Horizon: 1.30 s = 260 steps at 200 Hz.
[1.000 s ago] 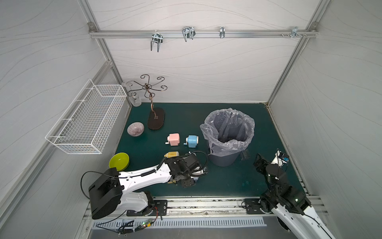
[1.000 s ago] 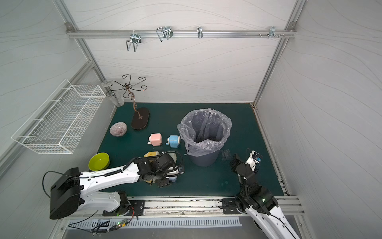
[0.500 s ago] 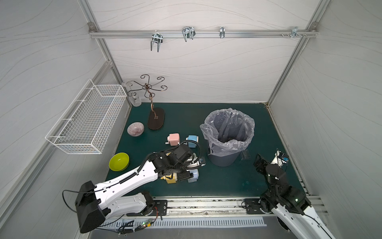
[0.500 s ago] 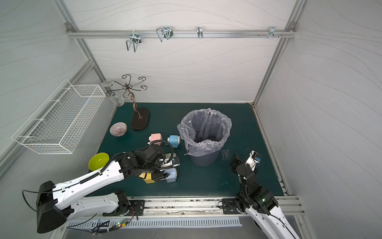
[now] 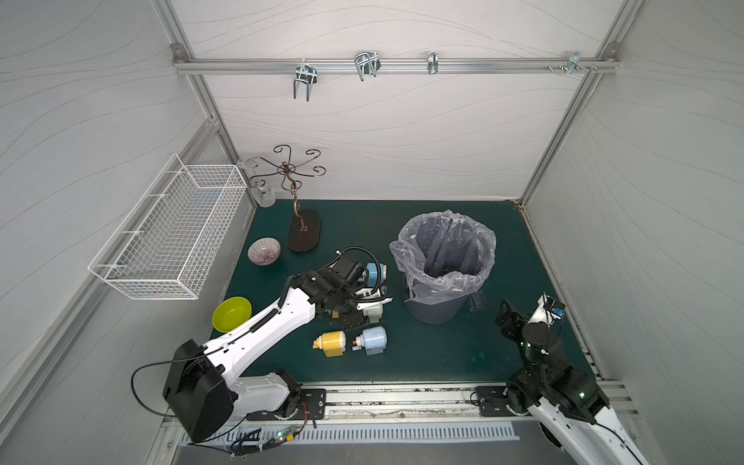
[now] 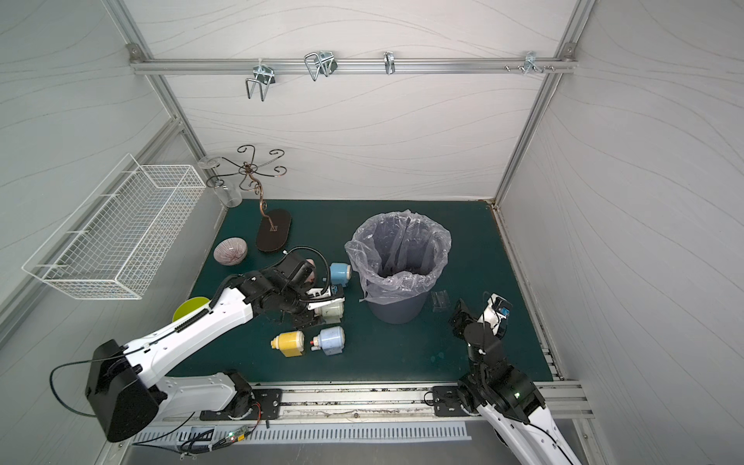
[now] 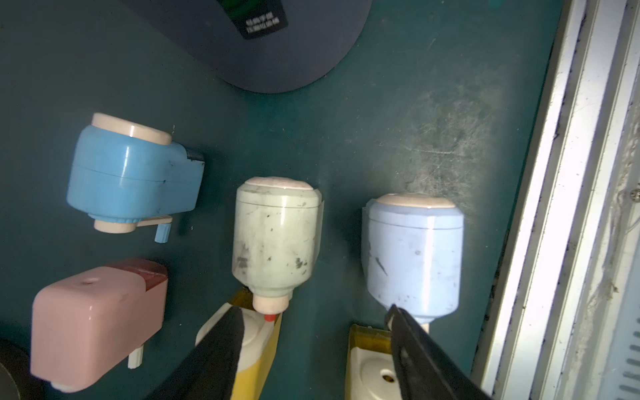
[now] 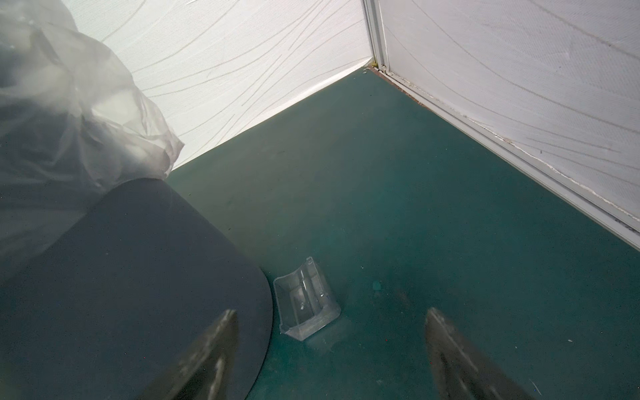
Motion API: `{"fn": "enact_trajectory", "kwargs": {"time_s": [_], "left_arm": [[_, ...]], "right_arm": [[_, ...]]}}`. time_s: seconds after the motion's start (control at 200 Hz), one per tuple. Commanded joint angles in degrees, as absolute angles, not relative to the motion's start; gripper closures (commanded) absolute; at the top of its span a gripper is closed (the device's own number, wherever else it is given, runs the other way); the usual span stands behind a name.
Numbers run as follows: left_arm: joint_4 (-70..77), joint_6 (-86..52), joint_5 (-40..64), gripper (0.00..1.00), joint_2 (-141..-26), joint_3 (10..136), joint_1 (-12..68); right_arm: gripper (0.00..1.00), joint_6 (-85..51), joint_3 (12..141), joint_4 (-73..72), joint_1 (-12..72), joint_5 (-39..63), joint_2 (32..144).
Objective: Take out the pencil sharpener tray and clean the shavings
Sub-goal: Pick up the pencil sharpener from the center of the board.
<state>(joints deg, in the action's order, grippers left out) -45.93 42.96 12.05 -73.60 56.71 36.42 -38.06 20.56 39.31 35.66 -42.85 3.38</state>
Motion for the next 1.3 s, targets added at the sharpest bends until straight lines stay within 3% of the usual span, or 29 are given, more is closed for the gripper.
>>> {"fn": "enact_trajectory", "kwargs": {"time_s": [0.0, 0.54, 1.066, 1.296], "left_arm": [[-45.09, 48.66, 15.04, 0.30, -76.86, 60.00, 35.26], [-38.49, 52.24, 16.03, 0.31, -88.55, 61.24, 34.81], [-36.64, 52.82, 17.47, 0.44, -93.17, 60.90, 34.65], [-36.38, 53.05, 17.95, 0.34, -92.81, 59.39, 34.61]], "right_arm": [[0.15, -36.61, 22.40, 41.25, 35.67, -43.46, 2.38], [0.15, -36.59, 22.19, 41.57, 35.60, -42.19, 2.02], [0.15, -36.47, 22.15, 41.32, 35.68, -41.74, 2.10], [0.15, -36.69, 21.88, 41.22, 35.64, -41.01, 2.23]]}}
